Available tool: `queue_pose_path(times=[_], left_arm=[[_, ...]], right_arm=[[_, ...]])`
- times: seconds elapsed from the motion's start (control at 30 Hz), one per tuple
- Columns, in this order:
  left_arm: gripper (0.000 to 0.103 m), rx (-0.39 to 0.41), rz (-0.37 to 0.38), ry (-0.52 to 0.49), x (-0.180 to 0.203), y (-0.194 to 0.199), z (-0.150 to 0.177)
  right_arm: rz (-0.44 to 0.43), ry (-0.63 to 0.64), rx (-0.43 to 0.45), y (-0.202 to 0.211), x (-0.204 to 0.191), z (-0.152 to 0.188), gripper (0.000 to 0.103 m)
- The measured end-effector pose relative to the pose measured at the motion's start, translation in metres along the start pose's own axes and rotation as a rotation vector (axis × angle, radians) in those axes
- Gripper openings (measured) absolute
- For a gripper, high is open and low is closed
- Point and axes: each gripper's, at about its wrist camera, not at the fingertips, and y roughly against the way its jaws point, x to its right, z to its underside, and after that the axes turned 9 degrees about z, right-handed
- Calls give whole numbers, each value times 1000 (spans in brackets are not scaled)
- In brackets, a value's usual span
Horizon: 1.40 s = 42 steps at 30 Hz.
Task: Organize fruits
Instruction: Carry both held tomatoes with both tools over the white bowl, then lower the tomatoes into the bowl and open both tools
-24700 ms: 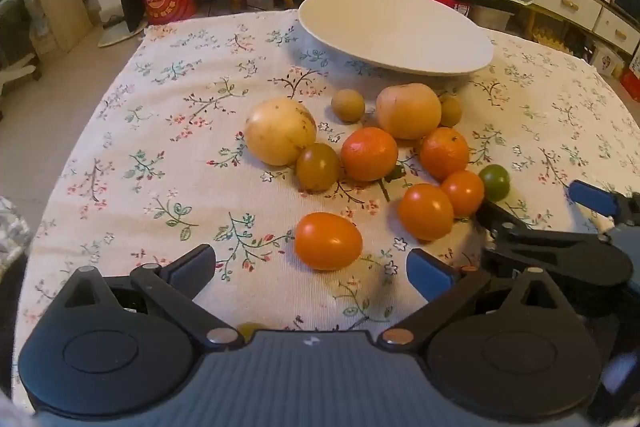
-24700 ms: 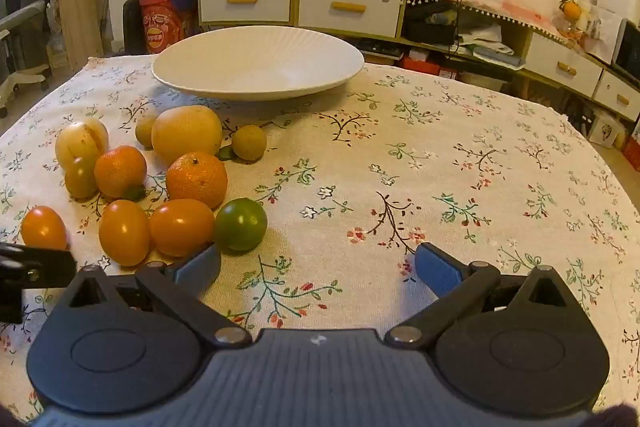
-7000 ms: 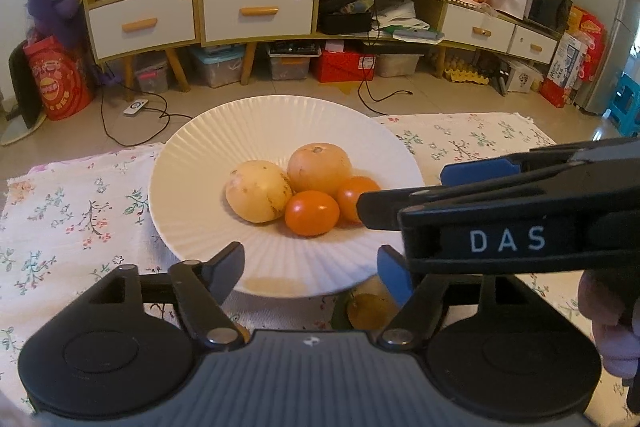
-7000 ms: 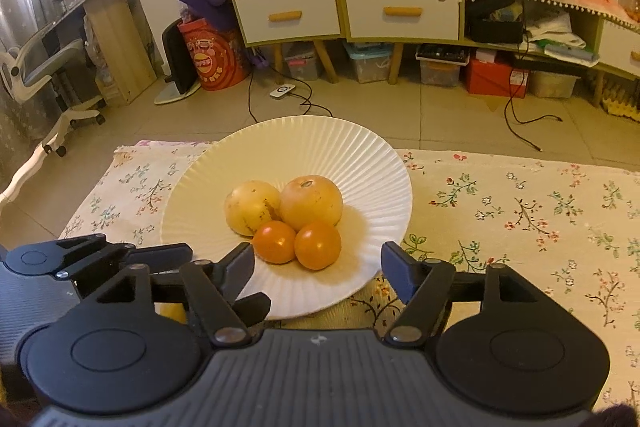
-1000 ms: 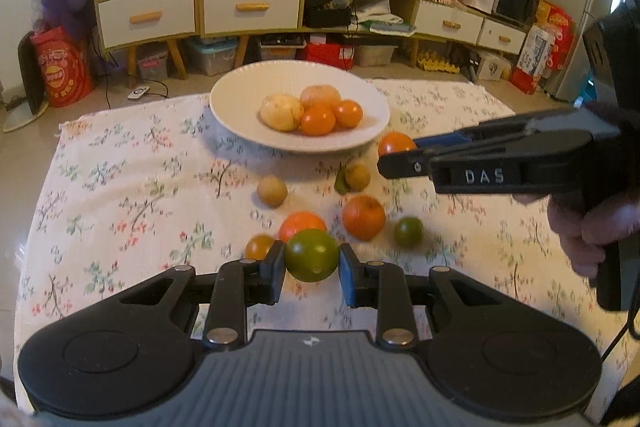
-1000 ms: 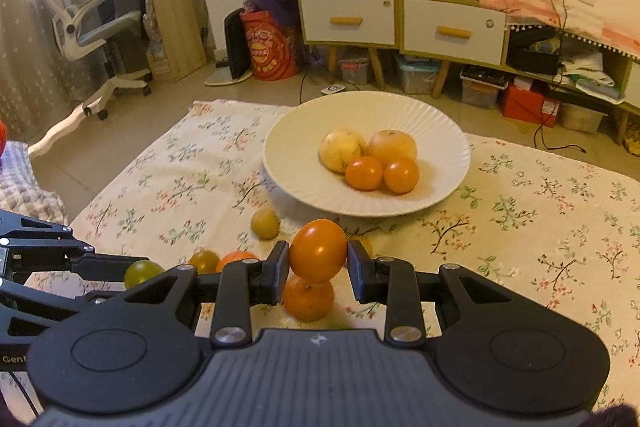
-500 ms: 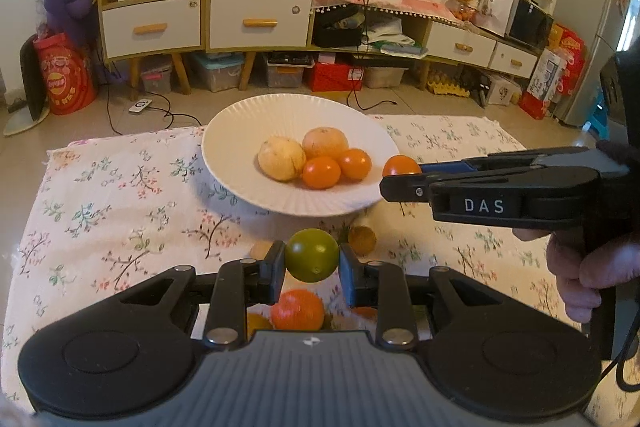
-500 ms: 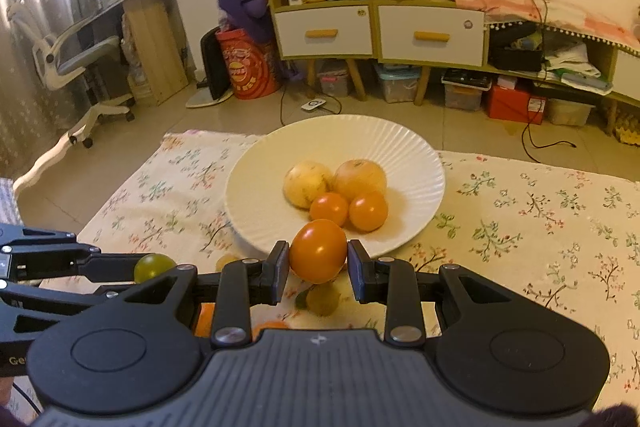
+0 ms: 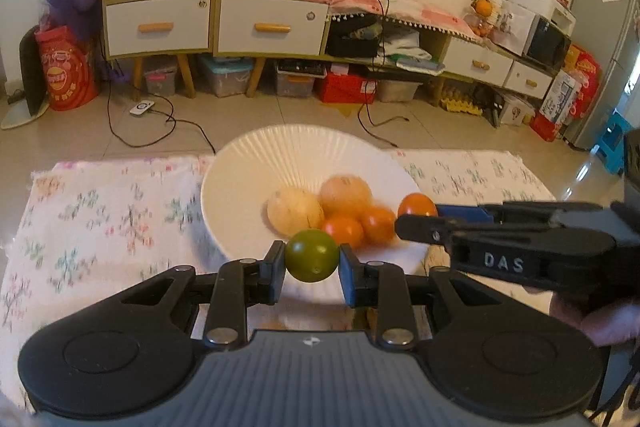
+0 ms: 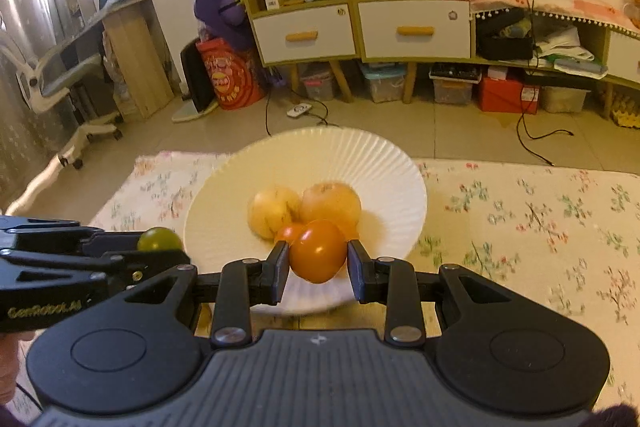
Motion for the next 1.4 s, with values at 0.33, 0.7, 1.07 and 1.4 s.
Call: queue_pose_path(times=[0.33,0.7,1.07,1.4], left_arm=[[2,-13,16,-19,-5,-42,-28],[2,-66,-14,20,-22,-83,-43],[3,-104,-1,65,-29,-99,-47],[3,-109,-14,40,-27,-107,-49]], right_arm=[[-16,-76,12,-29,21,-12,28],[-5,-68,11,-51,31,-19,28],[-9,-27,31,-61,31,-23,28],[-28,-20,26,-71,32,-29,28]])
